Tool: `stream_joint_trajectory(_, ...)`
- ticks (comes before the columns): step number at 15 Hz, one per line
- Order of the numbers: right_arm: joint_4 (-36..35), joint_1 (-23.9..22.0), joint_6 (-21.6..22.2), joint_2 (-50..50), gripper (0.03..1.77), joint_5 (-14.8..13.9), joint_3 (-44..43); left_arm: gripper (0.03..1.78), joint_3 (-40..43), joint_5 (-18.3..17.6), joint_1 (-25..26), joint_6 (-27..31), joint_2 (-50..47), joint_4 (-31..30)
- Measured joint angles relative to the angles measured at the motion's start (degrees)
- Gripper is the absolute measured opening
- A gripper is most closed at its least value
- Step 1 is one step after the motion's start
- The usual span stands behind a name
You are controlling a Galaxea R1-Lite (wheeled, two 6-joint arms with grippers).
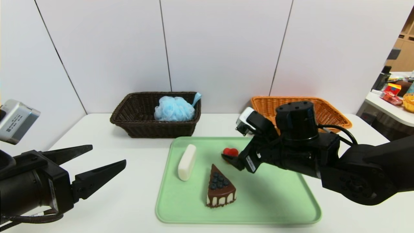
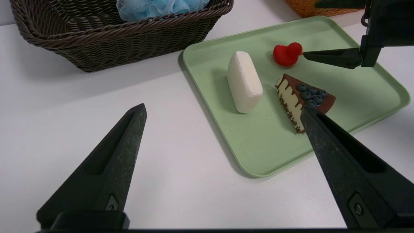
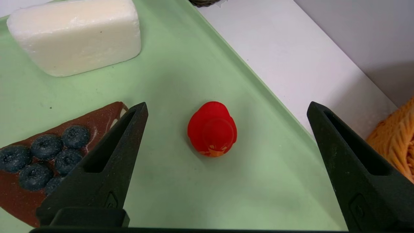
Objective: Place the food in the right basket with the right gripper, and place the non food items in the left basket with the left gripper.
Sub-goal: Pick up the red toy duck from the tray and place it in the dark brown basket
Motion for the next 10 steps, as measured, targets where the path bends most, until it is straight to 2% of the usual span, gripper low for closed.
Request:
stream_joint_trajectory(7, -0.1, 0.2, 0.5, 3.0, 1.69, -0.2, -0.1, 1.69, -0.2, 0.0, 0.0, 0.1, -0.1, 0.0)
stream_joint_trajectory(10, -3.8, 0.2, 0.4, 4.5, 1.69, -0.3, 0.0, 1.69, -0.3, 0.0, 0.0, 0.1, 0.0, 0.0)
